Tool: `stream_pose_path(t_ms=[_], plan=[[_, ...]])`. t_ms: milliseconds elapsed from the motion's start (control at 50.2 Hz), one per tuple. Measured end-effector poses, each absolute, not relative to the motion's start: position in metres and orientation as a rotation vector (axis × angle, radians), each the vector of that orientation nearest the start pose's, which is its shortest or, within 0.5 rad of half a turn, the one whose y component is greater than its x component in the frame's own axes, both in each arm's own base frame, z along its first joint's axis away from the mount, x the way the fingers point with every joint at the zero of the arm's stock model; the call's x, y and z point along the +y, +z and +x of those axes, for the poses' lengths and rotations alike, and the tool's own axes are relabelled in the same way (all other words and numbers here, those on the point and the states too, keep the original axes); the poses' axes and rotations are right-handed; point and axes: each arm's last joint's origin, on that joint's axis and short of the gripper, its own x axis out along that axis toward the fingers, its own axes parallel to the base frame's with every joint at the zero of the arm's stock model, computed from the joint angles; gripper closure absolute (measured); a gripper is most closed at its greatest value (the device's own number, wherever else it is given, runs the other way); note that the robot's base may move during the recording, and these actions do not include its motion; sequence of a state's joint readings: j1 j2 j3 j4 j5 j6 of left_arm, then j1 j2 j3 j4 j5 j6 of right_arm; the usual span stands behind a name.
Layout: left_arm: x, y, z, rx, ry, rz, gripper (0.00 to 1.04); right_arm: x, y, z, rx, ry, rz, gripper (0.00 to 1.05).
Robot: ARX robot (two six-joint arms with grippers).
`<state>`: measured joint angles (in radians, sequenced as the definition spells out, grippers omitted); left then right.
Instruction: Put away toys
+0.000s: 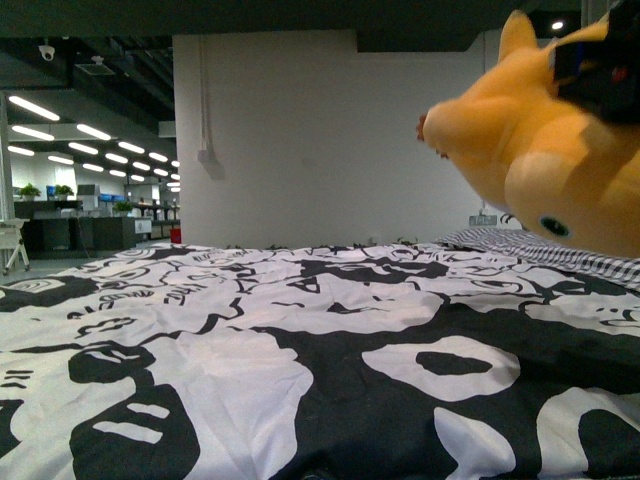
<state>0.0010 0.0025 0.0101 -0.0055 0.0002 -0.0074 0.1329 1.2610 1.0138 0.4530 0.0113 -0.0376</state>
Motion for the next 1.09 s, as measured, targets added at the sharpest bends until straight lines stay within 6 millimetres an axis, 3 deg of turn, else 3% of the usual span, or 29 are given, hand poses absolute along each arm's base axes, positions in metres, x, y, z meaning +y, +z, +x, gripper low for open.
stream_pose_path(t_ms=[119, 259, 418, 557, 776, 1095], plan=[[0.000, 0.166, 0.097, -0.002, 0.001, -0.007, 0.06, 0.031, 0.397, 0.247, -0.283, 0.160, 0.054, 0.85], [0.000, 0.166, 0.097, -0.002, 0.001, -0.007, 0.06, 0.021, 0.397, 0.200, -0.303, 0.222, 0.157, 0.85], [0.000, 0.166, 0.097, -0.002, 0.001, -0.007, 0.06, 0.008, 0.369, 0.149, -0.259, 0.248, 0.226, 0.85], [0.000, 0.166, 0.097, -0.002, 0.001, -0.007, 0.06, 0.001, 0.334, 0.118, -0.217, 0.236, 0.253, 0.85], [0.000, 0.166, 0.097, -0.002, 0.001, -0.007, 0.06, 0.008, 0.295, 0.099, -0.183, 0.227, 0.291, 0.85], [0.000, 0.166, 0.097, -0.002, 0.001, -0.007, 0.06, 0.025, 0.222, 0.098, -0.165, 0.201, 0.331, 0.85]])
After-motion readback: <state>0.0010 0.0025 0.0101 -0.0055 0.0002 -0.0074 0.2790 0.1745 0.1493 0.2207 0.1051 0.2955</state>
